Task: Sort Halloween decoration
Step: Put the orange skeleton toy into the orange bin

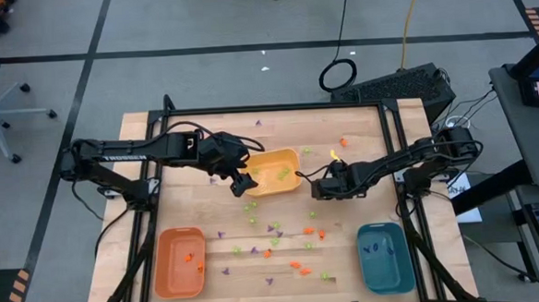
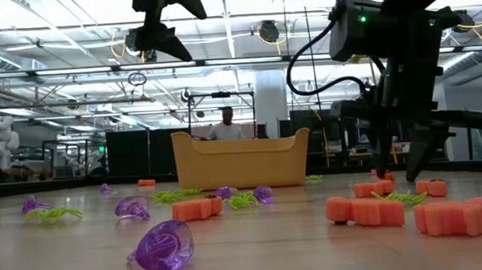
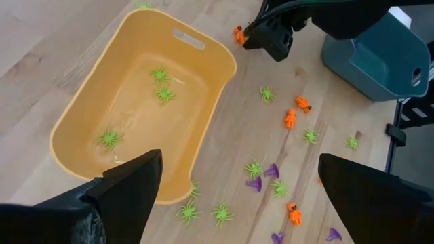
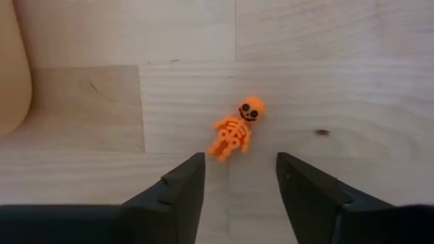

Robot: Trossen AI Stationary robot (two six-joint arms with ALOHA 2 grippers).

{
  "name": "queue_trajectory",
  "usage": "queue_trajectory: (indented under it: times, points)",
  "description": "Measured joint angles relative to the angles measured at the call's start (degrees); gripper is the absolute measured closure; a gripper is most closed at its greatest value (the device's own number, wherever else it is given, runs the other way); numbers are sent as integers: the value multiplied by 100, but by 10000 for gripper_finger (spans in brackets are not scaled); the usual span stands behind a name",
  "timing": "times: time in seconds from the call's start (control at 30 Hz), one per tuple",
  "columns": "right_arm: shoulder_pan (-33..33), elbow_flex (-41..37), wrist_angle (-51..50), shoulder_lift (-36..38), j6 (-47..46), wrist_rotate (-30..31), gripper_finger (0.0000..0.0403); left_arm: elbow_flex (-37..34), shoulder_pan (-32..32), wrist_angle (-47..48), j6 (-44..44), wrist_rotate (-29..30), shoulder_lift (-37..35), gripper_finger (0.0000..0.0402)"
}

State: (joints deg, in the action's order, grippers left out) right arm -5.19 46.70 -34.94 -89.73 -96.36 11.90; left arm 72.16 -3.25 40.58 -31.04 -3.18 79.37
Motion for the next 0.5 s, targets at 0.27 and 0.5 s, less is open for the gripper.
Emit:
queue_trajectory:
  times: [0.27, 0.5]
  points:
    - [0, 0, -320, 0, 101, -12, 294, 0, 0, 0, 7, -2, 0, 2]
    - [5, 0, -602, 11, 434, -249, 319, 0, 0, 0, 2, -2, 0, 2]
